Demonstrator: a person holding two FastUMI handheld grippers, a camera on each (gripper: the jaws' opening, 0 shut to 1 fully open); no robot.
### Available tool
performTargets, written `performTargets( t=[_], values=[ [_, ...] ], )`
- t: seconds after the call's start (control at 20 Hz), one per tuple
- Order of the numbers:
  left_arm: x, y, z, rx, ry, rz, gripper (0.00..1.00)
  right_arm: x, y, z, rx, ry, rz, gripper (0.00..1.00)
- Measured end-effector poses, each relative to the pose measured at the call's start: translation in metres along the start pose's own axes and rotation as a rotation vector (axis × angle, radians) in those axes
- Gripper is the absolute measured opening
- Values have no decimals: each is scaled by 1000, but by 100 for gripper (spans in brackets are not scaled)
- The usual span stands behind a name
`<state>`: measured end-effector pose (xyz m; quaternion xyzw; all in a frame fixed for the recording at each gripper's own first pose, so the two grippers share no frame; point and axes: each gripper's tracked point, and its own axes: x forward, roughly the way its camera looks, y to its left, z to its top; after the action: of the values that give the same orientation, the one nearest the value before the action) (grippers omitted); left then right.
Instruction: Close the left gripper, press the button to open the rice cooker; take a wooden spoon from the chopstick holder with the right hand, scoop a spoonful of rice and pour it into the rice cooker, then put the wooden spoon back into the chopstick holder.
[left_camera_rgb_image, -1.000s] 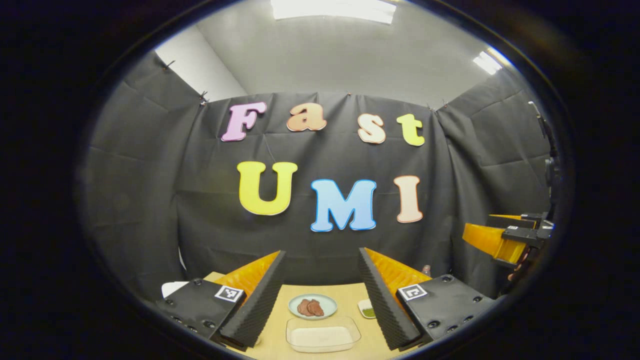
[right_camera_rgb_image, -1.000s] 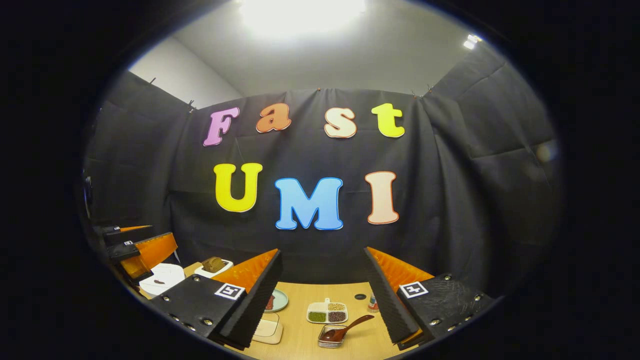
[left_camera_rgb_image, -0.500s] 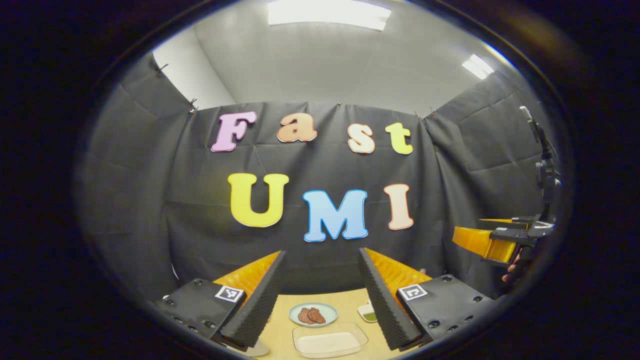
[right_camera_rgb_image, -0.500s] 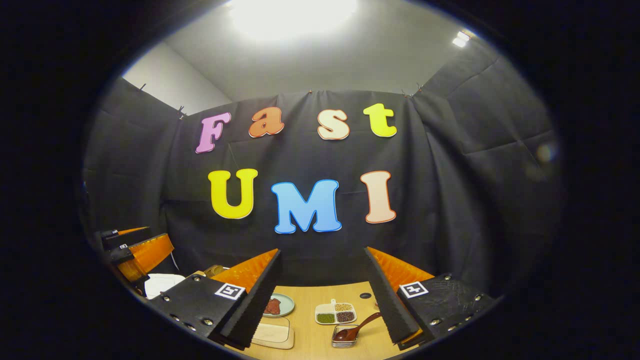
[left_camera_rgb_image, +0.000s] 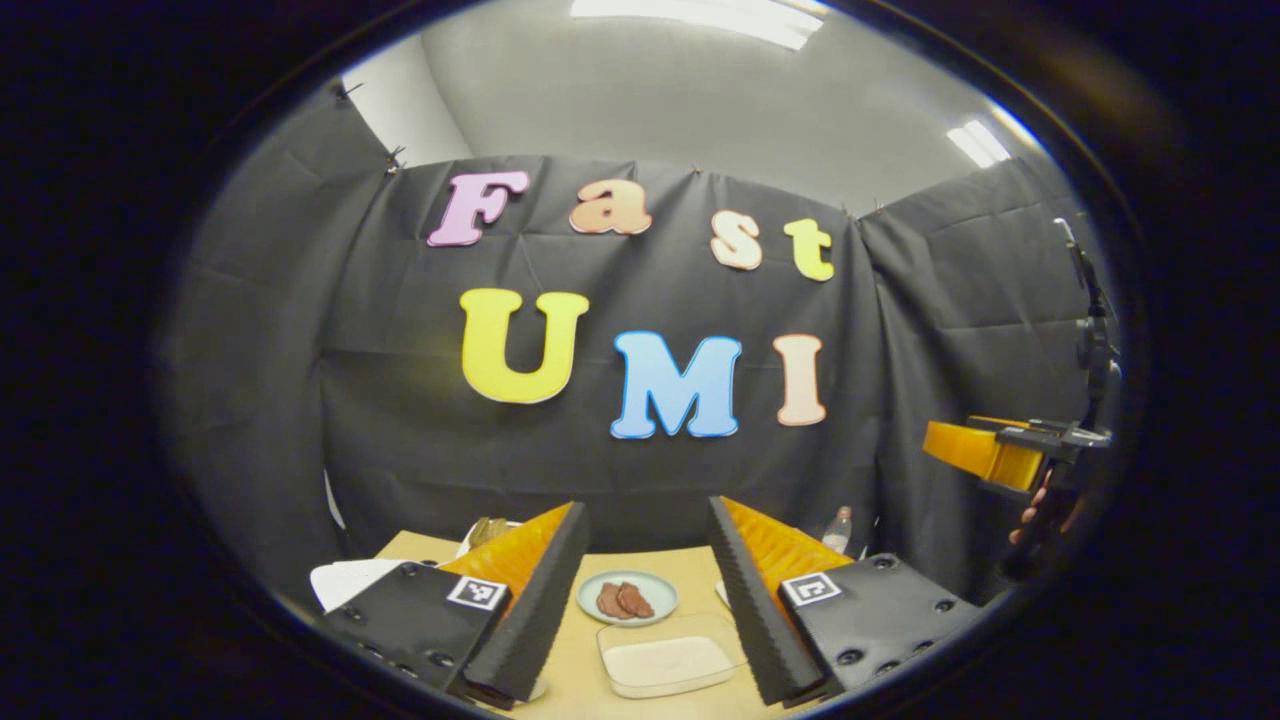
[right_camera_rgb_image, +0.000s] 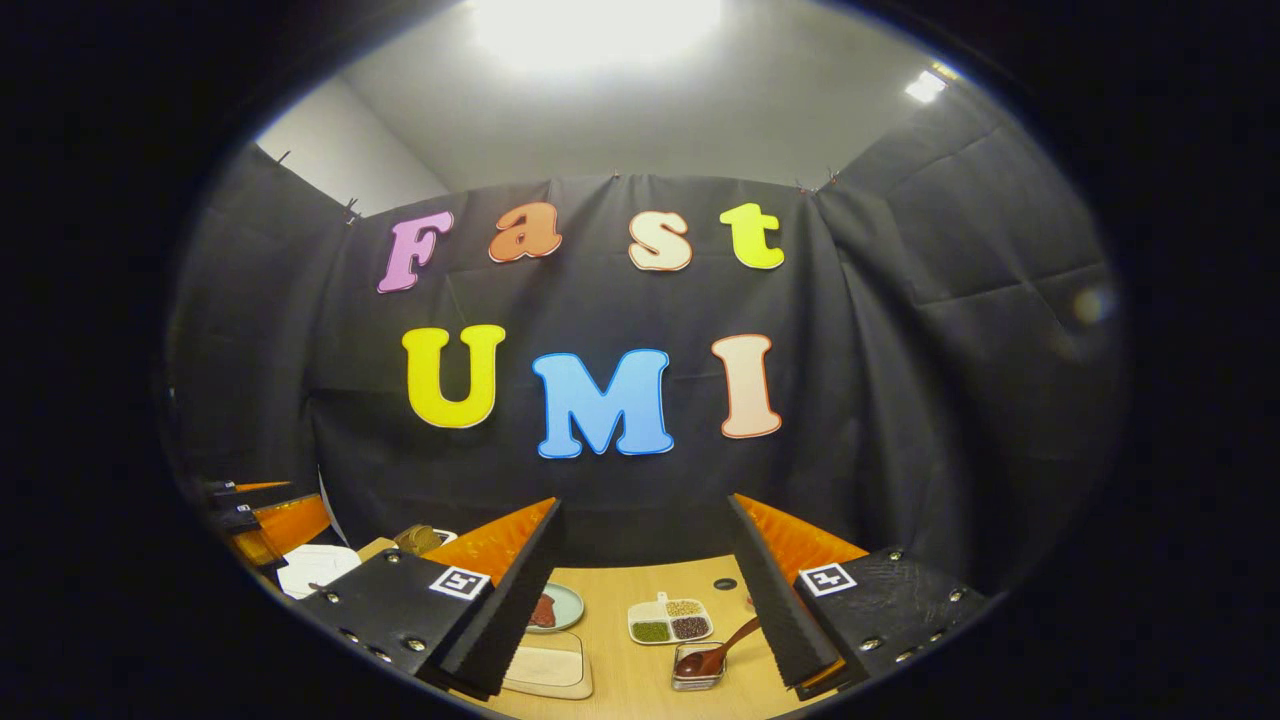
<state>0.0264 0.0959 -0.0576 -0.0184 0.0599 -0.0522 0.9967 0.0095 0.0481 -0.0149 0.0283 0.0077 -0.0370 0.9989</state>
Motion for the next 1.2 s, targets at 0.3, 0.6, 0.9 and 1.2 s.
performTargets(
  t=[0.3,0.6,0.9,1.2],
  values=[
    [6,81,-77,-102,228,147,9,20,11,-26,-1,63,65,97],
    [-11,166,-150,-202,439,296,8,30,17,-43,-10,108,109,97],
    [-11,214,-197,-237,523,391,10,37,19,-51,-31,128,129,97],
    [2,237,-226,-210,579,429,8,44,16,-52,-53,128,125,97]
  ],
)
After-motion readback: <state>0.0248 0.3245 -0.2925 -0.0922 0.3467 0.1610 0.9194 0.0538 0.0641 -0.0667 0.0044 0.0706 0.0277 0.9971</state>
